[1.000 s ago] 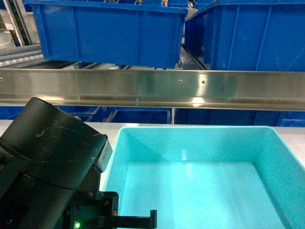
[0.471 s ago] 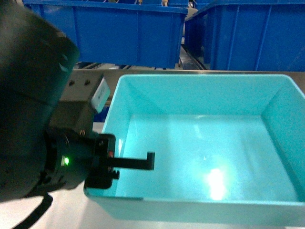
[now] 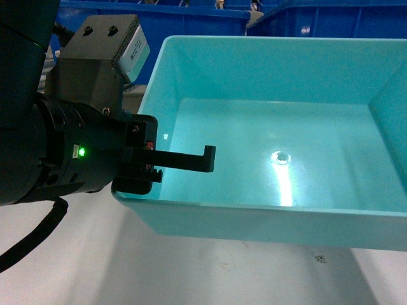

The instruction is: Organize blue bins on left shelf correctly

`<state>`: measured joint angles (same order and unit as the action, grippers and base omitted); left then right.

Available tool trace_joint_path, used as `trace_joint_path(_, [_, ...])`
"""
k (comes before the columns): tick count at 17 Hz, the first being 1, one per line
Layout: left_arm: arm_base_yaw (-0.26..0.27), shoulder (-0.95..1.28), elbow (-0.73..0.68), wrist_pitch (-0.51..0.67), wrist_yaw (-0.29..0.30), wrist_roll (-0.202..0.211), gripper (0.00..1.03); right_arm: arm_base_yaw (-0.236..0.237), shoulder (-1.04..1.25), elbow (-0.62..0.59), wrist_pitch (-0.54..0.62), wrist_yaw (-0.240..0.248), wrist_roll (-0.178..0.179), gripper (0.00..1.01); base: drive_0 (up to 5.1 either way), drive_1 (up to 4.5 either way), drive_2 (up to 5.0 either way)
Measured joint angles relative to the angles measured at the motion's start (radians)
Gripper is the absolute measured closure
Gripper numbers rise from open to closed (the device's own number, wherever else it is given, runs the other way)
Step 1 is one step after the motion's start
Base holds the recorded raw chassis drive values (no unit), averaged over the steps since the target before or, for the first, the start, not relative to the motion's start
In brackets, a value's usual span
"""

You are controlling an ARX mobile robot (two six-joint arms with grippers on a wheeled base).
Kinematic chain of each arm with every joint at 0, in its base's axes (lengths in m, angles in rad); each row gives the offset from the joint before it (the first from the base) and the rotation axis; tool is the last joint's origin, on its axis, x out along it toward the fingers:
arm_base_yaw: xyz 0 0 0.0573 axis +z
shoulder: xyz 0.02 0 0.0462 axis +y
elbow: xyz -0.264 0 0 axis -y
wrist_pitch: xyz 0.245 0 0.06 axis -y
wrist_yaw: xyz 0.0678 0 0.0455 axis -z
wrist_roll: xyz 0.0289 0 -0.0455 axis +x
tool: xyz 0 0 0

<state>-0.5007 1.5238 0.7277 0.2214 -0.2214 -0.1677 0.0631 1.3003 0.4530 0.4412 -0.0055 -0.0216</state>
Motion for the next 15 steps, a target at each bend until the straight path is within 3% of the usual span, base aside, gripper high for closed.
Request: trace_joint_path(15, [-0.005, -0.001, 0.0, -0.002, -0.004, 0.005, 1.01, -0.005, 0.0, 0.0, -0.002, 0.001, 0.003, 0.99, -4.2, 0.69, 3.7])
